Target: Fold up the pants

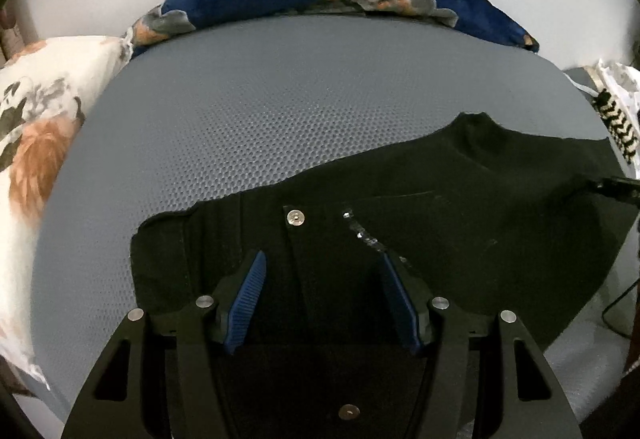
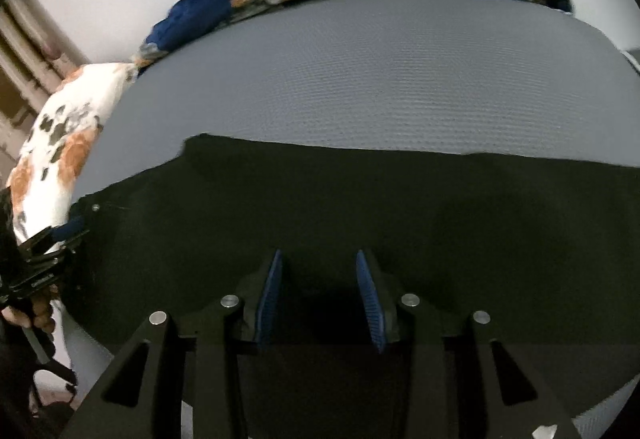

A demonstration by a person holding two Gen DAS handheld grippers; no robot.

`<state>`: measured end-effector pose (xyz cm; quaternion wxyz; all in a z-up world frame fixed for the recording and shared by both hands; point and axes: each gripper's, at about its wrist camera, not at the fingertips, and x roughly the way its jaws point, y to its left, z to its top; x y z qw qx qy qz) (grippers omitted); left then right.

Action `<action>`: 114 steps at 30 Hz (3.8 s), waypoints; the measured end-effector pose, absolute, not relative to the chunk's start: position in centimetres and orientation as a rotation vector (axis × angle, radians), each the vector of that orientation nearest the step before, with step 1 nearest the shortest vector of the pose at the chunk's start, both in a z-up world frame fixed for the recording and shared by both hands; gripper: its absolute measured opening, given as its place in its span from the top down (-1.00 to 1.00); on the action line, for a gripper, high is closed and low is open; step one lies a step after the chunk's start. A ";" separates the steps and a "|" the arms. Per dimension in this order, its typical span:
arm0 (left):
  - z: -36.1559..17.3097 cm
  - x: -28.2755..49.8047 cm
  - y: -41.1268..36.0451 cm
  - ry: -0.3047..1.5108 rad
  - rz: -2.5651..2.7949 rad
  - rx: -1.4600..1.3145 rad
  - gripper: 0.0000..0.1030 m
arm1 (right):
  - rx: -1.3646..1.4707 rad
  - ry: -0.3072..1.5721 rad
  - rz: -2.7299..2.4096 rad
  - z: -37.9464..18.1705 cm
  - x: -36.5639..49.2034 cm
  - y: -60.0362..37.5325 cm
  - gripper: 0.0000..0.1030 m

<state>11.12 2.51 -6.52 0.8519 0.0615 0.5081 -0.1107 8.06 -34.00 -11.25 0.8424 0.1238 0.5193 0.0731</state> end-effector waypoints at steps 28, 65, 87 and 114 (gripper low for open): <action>-6.1 10.1 -15.1 1.039 -0.462 0.225 -0.17 | 0.733 1.040 -0.199 -11.9 -1.7 -70.8 0.18; -7.6 11.1 -17.4 1.089 -0.487 0.122 -0.22 | 0.892 0.893 0.105 -8.0 0.8 -63.9 0.80; -4.3 8.5 -3.1 1.014 -0.344 -0.106 -0.23 | 0.630 1.104 0.493 -6.7 10.5 -35.9 0.81; -6.2 7.7 -4.4 1.154 -0.599 -0.291 -0.23 | 0.471 1.122 0.447 -8.2 7.5 -31.6 -0.01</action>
